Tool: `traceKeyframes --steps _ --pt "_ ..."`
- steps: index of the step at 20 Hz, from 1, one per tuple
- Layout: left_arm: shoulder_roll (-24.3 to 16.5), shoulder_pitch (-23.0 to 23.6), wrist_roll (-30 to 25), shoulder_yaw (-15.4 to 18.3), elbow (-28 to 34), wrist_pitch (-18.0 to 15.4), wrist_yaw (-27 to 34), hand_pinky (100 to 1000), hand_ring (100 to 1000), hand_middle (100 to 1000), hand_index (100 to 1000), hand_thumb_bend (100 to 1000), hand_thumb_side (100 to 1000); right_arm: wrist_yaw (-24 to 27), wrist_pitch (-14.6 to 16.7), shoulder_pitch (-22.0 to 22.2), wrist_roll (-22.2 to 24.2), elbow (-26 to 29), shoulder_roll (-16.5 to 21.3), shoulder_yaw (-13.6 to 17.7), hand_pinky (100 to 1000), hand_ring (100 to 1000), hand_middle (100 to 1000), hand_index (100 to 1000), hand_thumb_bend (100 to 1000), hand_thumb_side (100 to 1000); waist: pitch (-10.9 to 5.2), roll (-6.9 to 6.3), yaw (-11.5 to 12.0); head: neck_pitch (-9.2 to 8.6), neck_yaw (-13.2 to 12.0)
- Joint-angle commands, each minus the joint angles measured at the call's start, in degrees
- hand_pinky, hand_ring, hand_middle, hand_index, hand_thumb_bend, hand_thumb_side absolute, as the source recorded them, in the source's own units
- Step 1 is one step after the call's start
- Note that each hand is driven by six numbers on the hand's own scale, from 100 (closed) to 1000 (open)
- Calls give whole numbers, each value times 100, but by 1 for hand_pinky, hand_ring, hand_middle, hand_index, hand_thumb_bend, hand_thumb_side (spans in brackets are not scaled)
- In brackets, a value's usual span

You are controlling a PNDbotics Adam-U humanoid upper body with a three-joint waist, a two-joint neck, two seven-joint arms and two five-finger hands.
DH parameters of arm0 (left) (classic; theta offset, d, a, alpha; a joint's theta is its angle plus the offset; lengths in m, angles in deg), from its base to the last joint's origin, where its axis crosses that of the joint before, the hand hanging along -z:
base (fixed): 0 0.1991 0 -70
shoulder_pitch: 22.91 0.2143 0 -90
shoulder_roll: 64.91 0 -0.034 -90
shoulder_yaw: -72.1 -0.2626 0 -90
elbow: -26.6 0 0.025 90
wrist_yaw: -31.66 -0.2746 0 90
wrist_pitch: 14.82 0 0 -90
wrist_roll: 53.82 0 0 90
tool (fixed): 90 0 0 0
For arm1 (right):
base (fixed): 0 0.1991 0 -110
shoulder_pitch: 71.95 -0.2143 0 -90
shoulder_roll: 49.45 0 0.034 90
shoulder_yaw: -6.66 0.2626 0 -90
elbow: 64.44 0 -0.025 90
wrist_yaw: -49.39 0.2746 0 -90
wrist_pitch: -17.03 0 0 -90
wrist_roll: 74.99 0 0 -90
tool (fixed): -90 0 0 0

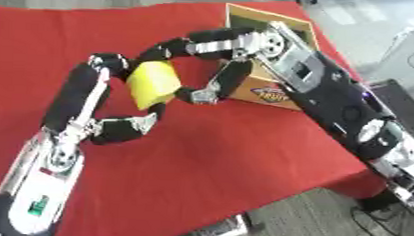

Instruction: Pick up the objects with one hand, pass them to the other hand, and then place them into the box on the other side of the table.

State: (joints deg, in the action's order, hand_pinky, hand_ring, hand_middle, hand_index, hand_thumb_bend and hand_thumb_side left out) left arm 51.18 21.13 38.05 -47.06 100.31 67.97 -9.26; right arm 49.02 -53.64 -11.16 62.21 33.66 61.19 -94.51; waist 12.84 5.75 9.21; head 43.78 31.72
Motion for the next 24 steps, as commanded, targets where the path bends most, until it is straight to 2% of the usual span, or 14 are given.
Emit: traceKeyframes --steps 1,11,24 --pt "161 -161 3 -99 286 -55 46 676 546 462 506 100 182 -32 34 -53 40 93 122 15 1000 1000 999 1000 100 372 -71 3 -7 34 18" --pt "141 -204 -56 -162 612 -71 177 677 546 463 507 100 183 -124 100 -55 62 24 99 0 1000 1000 994 1000 100 344 -65 11 5 34 56" --pt "172 -197 -219 -230 812 -103 371 678 545 462 514 100 197 -82 66 -71 129 1 58 -3 1000 1000 986 1000 100 409 -40 17 -1 34 90"
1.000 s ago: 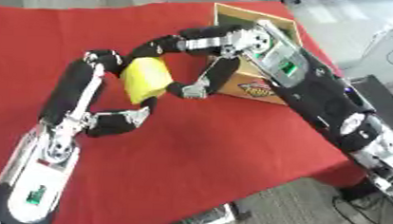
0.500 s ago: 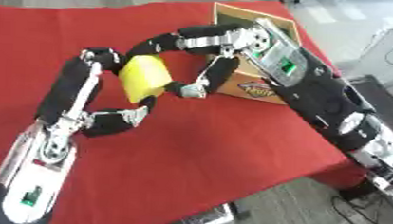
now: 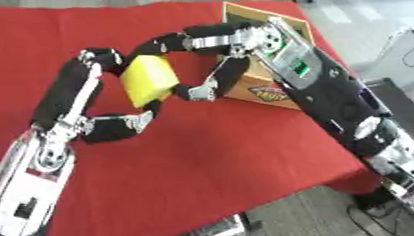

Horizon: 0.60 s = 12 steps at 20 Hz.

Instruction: Pick up the objects with one hand, pass them to the other hand, and then place them into the box on the other side of the table.

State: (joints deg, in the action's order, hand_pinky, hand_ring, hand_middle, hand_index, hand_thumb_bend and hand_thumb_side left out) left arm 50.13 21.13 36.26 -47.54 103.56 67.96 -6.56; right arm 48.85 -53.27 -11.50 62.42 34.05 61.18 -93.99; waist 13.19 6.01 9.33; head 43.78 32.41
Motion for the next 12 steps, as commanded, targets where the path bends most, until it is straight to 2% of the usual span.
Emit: traceKeyframes --steps 1,8,12 --pt "282 -197 -57 -189 487 -114 118 678 545 462 517 100 196 -57 25 -38 114 -38 56 -57 1000 1000 984 1000 100 418 -73 -9 -15 34 26" --pt "318 -183 -110 -188 451 -181 250 677 540 459 525 100 218 9 42 -31 204 14 51 -62 1000 1000 980 1000 100 441 -66 -8 -22 34 47" --pt "333 -179 -63 -181 472 -243 374 675 536 455 532 100 245 -14 104 -26 246 33 53 -65 1000 1000 981 1000 100 400 -62 -7 -24 34 62"
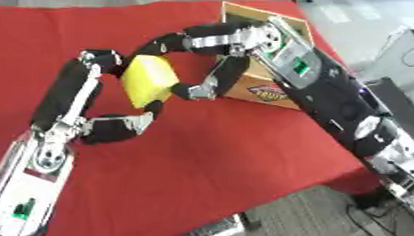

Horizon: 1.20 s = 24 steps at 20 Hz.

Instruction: Pick up the objects with one hand, pass them to the other hand, and then place them into the box on the other side of the table.

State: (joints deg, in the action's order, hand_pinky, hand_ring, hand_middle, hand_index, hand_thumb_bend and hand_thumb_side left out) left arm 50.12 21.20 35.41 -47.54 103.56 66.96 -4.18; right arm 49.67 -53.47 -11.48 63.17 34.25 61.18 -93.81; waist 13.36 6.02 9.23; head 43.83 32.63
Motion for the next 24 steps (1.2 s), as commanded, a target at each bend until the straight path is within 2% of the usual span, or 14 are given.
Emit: traceKeyframes --steps 1,9,14,15,24 --pt "335 -185 36 -180 482 -162 170 674 533 452 533 100 255 -103 138 -27 178 11 53 -83 1000 1000 980 1000 100 379 -79 -7 -14 29 49" --pt "334 -186 88 -193 577 -273 350 672 528 445 540 100 268 -123 192 -23 227 -17 37 -88 1000 1000 971 1000 100 357 -71 -1 -23 29 78" --pt "337 -183 70 -195 566 -273 339 672 528 446 542 100 262 -64 121 -20 236 -45 30 -78 1000 1000 936 1000 100 407 -67 -5 -28 29 76" --pt "339 -181 69 -196 558 -272 335 672 528 445 543 100 259 -35 92 -19 228 -49 28 -75 1000 1000 906 984 100 436 -66 -6 -31 29 74" --pt "335 -149 158 -157 357 -173 138 672 527 447 551 100 267 418 -348 30 182 -17 46 -31 961 1000 665 760 100 428 -56 -26 -77 29 69"
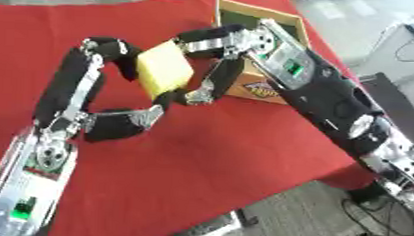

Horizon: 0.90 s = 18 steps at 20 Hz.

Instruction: Pick up the objects with one hand, pass them to the other hand, and then place them into the box on the other side of the table.

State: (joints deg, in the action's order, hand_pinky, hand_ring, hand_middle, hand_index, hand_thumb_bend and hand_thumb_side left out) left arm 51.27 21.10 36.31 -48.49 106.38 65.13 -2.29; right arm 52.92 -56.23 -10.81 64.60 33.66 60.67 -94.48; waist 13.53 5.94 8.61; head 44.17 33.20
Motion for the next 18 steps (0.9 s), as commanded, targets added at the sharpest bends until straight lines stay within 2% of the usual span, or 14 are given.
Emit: traceKeyframes --steps 1,4,7,10,17,18 --pt "217 -133 104 -55 46 37 -93 673 527 448 554 100 270 114 -102 -23 44 46 103 46 958 1000 654 750 100 427 -73 -20 -19 -6 11" --pt "204 -104 201 -24 -63 127 -220 677 532 457 582 100 224 150 -128 23 47 63 121 71 930 1000 606 705 100 393 -74 -16 -33 -6 14" --pt "192 -78 274 -5 -167 202 -354 682 541 465 618 100 142 210 -101 58 40 96 138 90 917 1000 590 689 100 374 -78 -13 -43 -6 20" --pt "188 -55 341 18 -260 269 -484 688 549 472 660 100 100 288 -93 78 27 136 162 109 909 1000 579 674 100 342 -84 -15 -54 -6 21" --pt "176 -21 480 61 -408 406 -673 709 579 504 716 100 100 365 -123 117 29 187 208 145 904 998 563 653 100 320 -80 -29 -88 -6 20" --pt "171 -19 489 62 -418 410 -699 725 601 527 749 164 155 370 -129 123 34 189 213 149 902 996 560 650 100 324 -80 -32 -93 -6 23"
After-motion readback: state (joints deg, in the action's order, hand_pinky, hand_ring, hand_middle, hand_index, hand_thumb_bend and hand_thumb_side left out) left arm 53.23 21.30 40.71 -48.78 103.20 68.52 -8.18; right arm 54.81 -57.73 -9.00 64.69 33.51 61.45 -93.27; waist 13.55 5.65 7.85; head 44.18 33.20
